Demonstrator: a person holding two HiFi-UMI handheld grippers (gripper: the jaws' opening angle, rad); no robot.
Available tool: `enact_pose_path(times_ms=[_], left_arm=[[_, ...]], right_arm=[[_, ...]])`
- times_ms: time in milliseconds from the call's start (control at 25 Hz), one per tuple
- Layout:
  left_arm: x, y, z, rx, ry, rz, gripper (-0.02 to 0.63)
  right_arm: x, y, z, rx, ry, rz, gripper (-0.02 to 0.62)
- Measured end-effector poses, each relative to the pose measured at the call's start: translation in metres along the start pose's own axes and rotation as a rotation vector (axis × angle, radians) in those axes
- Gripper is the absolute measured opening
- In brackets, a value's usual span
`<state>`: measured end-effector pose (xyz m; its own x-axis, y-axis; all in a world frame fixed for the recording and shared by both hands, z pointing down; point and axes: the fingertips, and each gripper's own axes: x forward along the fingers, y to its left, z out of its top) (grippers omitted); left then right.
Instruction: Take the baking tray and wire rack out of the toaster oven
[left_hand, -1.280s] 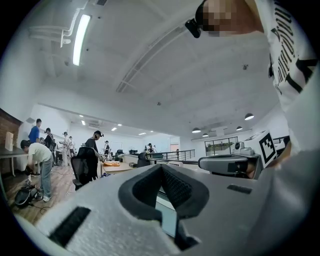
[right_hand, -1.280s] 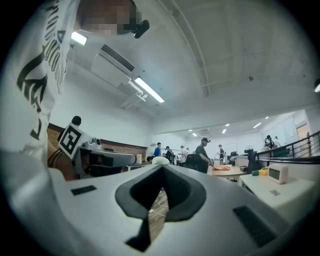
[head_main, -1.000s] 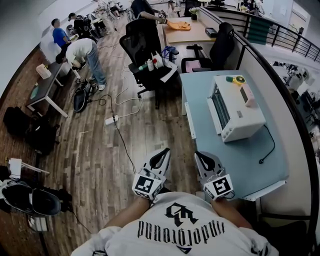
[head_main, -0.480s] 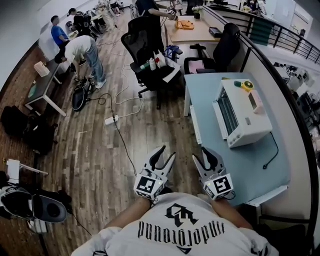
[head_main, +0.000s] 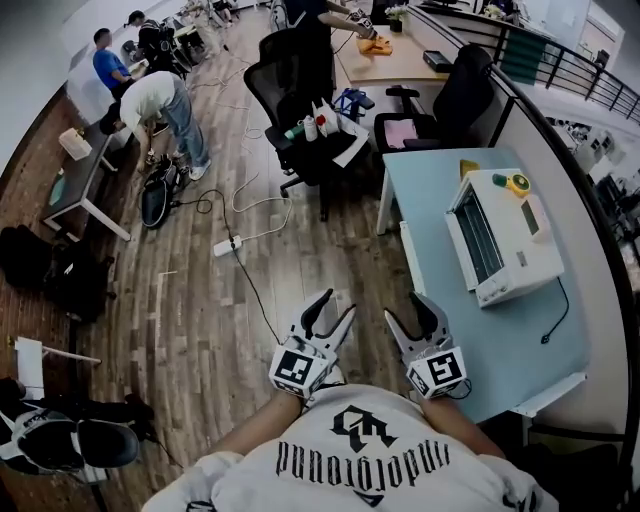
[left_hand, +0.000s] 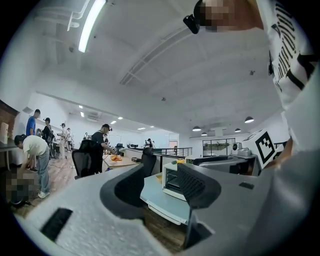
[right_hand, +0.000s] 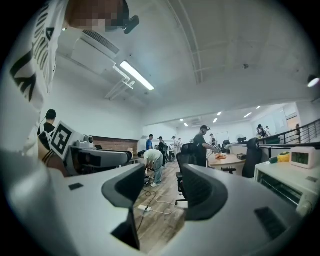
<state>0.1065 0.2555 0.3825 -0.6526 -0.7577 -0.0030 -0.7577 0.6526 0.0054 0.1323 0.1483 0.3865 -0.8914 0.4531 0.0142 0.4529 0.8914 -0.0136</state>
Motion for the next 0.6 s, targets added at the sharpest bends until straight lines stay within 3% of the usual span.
enact_pose_path(times_ms=[320, 600], left_arm=[[-0.006, 0.060, 0.003, -0.017, -0.012, -0.020, 0.216], [-0.004, 0.080, -0.001, -0.030, -0.011, -0.034, 0.216]], right_arm=[[0.053, 0.023, 0.000, -0.014, 0.022, -0.034, 0.241], [0.074, 0.027, 0.001, -0.029, 0.033, -0.046, 0.245]])
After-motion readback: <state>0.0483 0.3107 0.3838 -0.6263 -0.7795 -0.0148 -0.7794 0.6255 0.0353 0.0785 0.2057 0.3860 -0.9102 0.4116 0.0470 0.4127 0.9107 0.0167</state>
